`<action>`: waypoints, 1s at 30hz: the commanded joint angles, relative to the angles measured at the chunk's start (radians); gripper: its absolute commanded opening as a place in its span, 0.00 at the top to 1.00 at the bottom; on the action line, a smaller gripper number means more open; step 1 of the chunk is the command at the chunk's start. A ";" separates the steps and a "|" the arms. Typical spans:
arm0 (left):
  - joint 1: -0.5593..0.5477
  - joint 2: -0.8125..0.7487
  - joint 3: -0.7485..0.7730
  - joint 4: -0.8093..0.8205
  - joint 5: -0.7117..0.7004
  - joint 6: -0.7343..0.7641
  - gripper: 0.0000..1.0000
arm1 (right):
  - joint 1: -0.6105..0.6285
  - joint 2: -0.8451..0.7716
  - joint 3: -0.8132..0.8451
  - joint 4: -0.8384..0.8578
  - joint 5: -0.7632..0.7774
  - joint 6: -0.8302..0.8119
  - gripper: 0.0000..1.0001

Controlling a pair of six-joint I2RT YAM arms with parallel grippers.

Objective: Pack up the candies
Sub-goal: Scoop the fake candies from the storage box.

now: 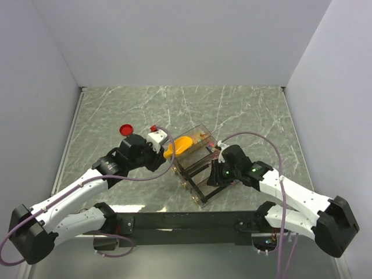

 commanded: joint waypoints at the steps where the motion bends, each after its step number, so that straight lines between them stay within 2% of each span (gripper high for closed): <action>1: 0.008 -0.012 0.038 0.016 -0.033 -0.008 0.99 | 0.034 0.071 0.018 0.030 0.055 0.024 0.67; 11: 0.013 -0.003 0.044 -0.007 -0.029 0.005 0.99 | 0.050 0.270 0.133 0.139 0.077 -0.034 0.67; 19: 0.011 0.054 0.143 -0.096 -0.016 -0.008 0.99 | 0.050 0.416 0.289 0.159 0.089 -0.117 0.68; 24: 0.008 0.045 0.186 -0.166 0.106 0.077 0.99 | 0.041 0.406 0.331 0.113 0.103 -0.166 0.68; 30: -0.049 0.100 0.274 -0.302 0.191 0.166 0.99 | -0.037 0.212 0.263 0.003 0.152 -0.183 0.64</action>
